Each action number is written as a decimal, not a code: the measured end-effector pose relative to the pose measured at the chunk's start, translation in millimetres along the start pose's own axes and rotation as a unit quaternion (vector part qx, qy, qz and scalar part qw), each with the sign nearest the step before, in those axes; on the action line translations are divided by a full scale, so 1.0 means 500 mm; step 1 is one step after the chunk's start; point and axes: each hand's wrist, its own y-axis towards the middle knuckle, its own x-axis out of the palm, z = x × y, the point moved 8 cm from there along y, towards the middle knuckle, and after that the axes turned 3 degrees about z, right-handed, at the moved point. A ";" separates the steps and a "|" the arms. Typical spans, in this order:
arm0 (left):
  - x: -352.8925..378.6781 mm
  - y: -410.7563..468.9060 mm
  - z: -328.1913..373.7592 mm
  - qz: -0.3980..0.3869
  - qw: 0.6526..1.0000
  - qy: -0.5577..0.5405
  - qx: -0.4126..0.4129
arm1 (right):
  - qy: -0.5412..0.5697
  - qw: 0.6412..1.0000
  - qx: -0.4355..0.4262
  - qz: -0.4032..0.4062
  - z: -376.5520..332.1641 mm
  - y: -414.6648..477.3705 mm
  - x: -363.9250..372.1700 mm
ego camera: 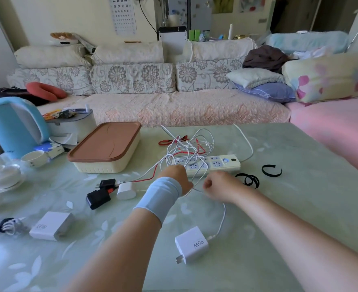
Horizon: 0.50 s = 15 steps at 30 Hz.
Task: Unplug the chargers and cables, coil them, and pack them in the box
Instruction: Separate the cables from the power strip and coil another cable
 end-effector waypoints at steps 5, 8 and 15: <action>0.053 0.021 0.001 -0.062 0.998 -0.010 -0.014 | -0.005 1.000 -0.007 -0.015 -0.009 0.007 0.026; 0.022 0.019 0.003 -0.022 0.998 -0.052 -0.013 | -0.005 0.999 -0.035 -0.039 -0.026 0.007 0.032; -0.081 0.005 -0.092 0.185 0.924 -0.315 -0.111 | -0.054 0.995 -0.049 -0.066 -0.037 -0.013 0.019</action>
